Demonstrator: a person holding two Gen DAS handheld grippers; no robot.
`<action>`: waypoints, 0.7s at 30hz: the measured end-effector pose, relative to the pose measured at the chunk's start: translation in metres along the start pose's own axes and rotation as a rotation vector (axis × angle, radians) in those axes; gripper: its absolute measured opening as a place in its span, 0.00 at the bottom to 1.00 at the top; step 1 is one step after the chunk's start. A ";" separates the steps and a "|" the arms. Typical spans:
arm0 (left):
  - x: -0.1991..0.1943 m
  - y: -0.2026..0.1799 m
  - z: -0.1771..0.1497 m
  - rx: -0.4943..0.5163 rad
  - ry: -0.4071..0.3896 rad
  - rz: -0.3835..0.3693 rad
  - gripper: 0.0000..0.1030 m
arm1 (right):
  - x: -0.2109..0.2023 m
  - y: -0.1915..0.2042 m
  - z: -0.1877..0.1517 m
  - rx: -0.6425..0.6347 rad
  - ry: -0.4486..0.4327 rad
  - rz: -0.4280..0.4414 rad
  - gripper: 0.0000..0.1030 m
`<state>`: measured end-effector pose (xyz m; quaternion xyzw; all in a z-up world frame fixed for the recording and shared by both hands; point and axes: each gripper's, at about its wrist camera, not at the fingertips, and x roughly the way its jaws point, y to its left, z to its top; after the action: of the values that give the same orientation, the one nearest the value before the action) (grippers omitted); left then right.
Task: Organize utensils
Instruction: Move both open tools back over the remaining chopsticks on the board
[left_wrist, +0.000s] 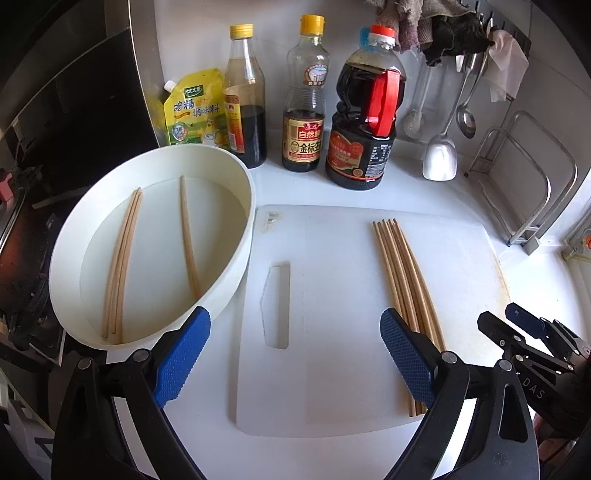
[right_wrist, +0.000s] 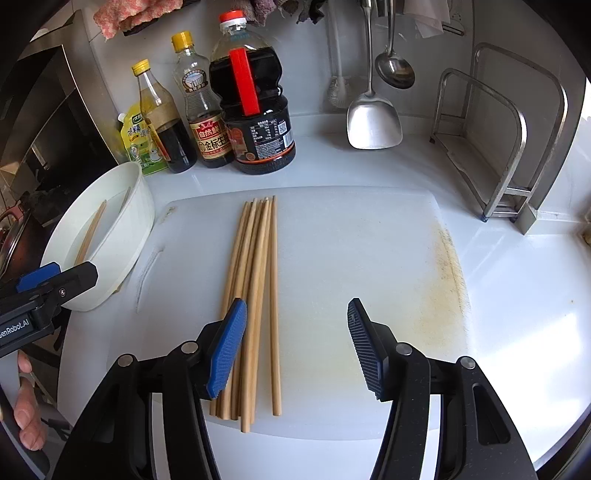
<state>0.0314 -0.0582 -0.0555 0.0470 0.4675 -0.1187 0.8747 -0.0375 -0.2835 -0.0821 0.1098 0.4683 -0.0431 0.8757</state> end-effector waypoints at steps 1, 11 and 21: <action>0.001 -0.003 0.000 -0.004 -0.002 -0.001 0.89 | 0.003 -0.002 0.000 -0.002 0.001 0.000 0.53; 0.019 -0.021 -0.010 -0.011 -0.002 0.009 0.89 | 0.035 0.000 -0.005 -0.072 0.013 -0.001 0.54; 0.035 -0.025 -0.016 -0.011 0.034 0.023 0.89 | 0.059 0.006 -0.007 -0.120 0.048 -0.015 0.54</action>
<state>0.0311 -0.0855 -0.0929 0.0493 0.4822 -0.1054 0.8683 -0.0091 -0.2739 -0.1344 0.0546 0.4916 -0.0187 0.8689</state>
